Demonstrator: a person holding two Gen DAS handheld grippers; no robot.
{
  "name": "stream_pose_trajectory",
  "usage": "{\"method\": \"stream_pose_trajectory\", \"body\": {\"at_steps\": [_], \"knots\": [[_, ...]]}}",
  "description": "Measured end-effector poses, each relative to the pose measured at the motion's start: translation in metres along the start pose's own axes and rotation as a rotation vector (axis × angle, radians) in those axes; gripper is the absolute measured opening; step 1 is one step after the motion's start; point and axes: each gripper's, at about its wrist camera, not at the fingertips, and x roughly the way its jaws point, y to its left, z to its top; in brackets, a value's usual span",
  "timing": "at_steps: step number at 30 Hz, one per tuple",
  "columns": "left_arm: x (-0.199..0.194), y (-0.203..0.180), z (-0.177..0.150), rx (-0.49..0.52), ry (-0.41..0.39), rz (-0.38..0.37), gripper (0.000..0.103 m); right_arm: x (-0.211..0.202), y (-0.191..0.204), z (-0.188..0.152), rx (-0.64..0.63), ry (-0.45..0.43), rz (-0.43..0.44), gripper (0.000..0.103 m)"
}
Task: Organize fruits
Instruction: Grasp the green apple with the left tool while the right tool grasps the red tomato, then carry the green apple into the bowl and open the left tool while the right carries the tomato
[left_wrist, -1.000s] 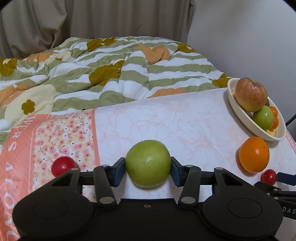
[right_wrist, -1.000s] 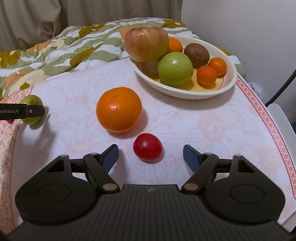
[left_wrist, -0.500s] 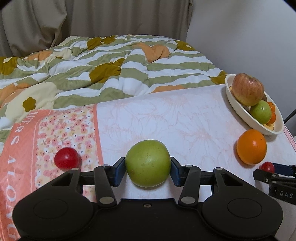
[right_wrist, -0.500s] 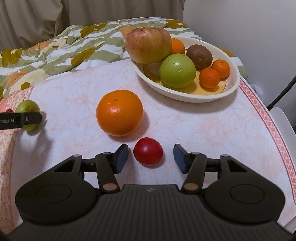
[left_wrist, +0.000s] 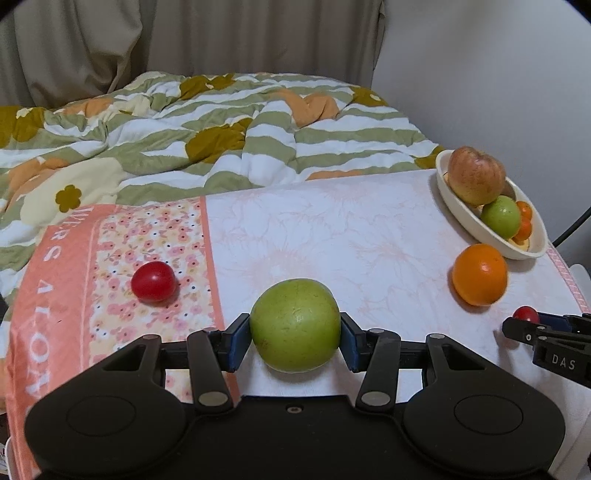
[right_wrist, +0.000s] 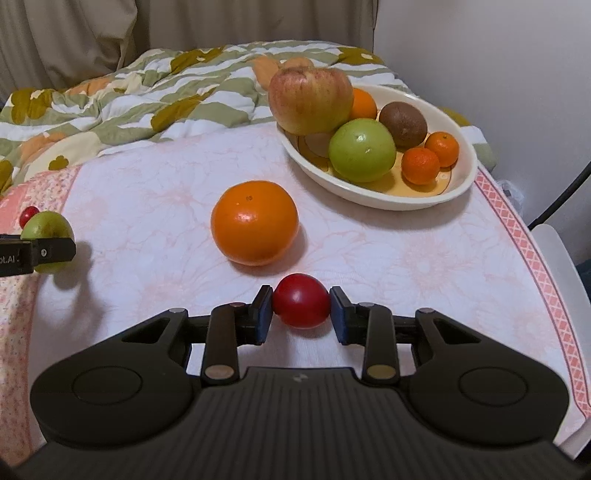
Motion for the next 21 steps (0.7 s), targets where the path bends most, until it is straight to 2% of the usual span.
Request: {"method": "stream_pose_trajectory", "body": {"at_steps": [6, 11, 21], "knots": [[-0.031, -0.013, -0.005, 0.007, -0.052, 0.008, 0.054, -0.03, -0.011, -0.004, 0.012, -0.039, 0.014, 0.048], [-0.057, -0.034, -0.009, -0.025, -0.089, 0.027, 0.054, -0.051, -0.028, -0.005, -0.002, -0.056, 0.045, 0.048], [-0.088, -0.107, -0.012, -0.088, -0.15, 0.068, 0.054, -0.088, -0.083, 0.003, -0.102, -0.093, 0.131, 0.048]]}}
